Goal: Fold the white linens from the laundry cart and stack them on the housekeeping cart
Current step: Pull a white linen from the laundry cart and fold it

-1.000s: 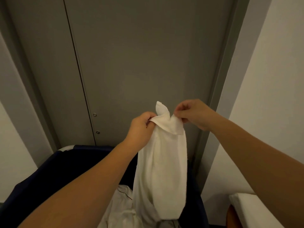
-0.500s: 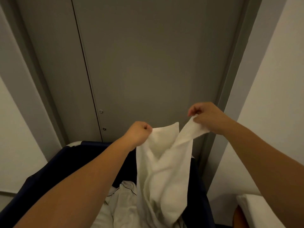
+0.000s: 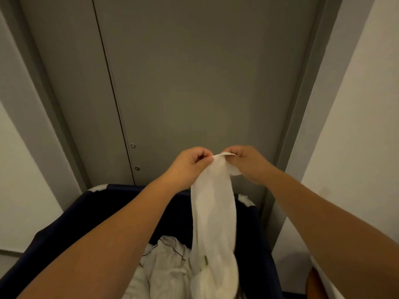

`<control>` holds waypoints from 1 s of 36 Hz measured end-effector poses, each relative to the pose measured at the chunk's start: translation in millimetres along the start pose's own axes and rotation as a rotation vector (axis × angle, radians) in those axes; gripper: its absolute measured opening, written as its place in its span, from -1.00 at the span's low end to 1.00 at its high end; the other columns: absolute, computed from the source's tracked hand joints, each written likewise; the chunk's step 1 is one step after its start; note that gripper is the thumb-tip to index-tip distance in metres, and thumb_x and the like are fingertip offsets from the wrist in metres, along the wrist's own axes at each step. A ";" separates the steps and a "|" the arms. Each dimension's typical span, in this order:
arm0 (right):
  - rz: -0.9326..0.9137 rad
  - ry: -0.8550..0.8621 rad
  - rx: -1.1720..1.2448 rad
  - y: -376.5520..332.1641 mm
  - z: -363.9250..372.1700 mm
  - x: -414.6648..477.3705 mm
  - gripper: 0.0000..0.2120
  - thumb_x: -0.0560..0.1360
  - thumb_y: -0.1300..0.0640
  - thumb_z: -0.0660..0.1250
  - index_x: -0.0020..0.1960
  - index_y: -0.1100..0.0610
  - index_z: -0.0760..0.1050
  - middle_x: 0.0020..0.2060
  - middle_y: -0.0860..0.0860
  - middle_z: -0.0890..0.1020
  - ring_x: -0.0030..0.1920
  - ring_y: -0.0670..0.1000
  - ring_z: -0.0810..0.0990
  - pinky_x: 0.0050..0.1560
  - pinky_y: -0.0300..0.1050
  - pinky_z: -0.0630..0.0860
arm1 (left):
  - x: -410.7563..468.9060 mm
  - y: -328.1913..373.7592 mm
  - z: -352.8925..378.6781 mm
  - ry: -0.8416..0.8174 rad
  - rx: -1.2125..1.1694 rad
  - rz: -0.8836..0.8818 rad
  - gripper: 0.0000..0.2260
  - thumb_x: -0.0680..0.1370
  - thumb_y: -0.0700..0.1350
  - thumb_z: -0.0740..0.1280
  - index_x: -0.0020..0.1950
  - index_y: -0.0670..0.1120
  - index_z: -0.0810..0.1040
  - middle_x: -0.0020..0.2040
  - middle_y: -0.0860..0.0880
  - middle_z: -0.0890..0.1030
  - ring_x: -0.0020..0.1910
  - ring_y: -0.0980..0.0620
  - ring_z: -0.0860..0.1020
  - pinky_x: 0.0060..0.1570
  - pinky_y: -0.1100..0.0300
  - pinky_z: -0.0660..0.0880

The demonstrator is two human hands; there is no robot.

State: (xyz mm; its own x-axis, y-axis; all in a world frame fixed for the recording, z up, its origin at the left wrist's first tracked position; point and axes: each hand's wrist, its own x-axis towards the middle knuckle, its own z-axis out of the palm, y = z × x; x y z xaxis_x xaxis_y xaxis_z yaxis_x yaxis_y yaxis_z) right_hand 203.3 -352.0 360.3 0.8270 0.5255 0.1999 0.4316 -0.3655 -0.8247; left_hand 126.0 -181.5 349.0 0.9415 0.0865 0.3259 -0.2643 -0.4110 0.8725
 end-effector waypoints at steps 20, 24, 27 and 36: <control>-0.080 0.417 0.069 -73.7 -66.1 5.0 -0.64 0.46 0.33 0.16 -0.34 -0.01 0.56 -0.37 -0.05 0.54 -0.33 -0.07 0.46 -0.25 -0.24 0.40 | -38.2 -102.7 44.2 0.124 0.078 -0.336 -0.76 0.64 -0.04 0.19 -0.06 -0.14 0.55 -0.16 -0.09 0.59 -0.17 -0.01 0.54 -0.16 0.12 0.45; -0.053 0.302 -0.147 -55.6 -79.0 -6.2 -0.81 0.46 0.29 0.27 -0.19 0.06 0.58 -0.31 0.01 0.56 -0.32 -0.06 0.49 -0.28 -0.24 0.45 | -6.8 -52.8 16.2 0.177 0.166 -0.136 -0.84 0.63 -0.14 0.20 -0.06 -0.11 0.55 -0.23 0.05 0.53 -0.26 0.16 0.47 -0.30 0.39 0.36; -0.025 0.151 -0.241 -43.5 -70.8 -11.5 -0.93 0.42 0.14 0.41 -0.11 0.00 0.60 -0.19 -0.06 0.59 -0.19 -0.05 0.58 -0.13 -0.18 0.51 | 15.2 -4.9 5.7 0.167 0.192 0.004 -0.85 0.61 -0.16 0.22 -0.07 -0.09 0.57 -0.25 0.05 0.53 -0.29 0.17 0.46 -0.34 0.44 0.34; -0.022 0.004 -0.284 -56.5 -34.1 -13.6 -0.74 0.36 -0.12 0.48 -0.07 0.03 0.62 -0.23 -0.11 0.62 -0.26 -0.15 0.59 -0.20 -0.25 0.53 | 27.8 55.7 5.0 0.111 0.276 0.154 -0.85 0.57 -0.18 0.28 -0.17 -0.07 0.60 -0.28 0.00 0.57 -0.32 0.13 0.47 -0.30 0.28 0.38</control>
State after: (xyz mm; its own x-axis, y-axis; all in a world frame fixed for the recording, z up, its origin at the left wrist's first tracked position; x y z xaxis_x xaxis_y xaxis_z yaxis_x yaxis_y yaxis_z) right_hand 179.9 -364.6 422.2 0.8175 0.5329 0.2184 0.5324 -0.5548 -0.6393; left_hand 138.5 -206.5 404.9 0.8624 0.0966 0.4969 -0.3204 -0.6558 0.6836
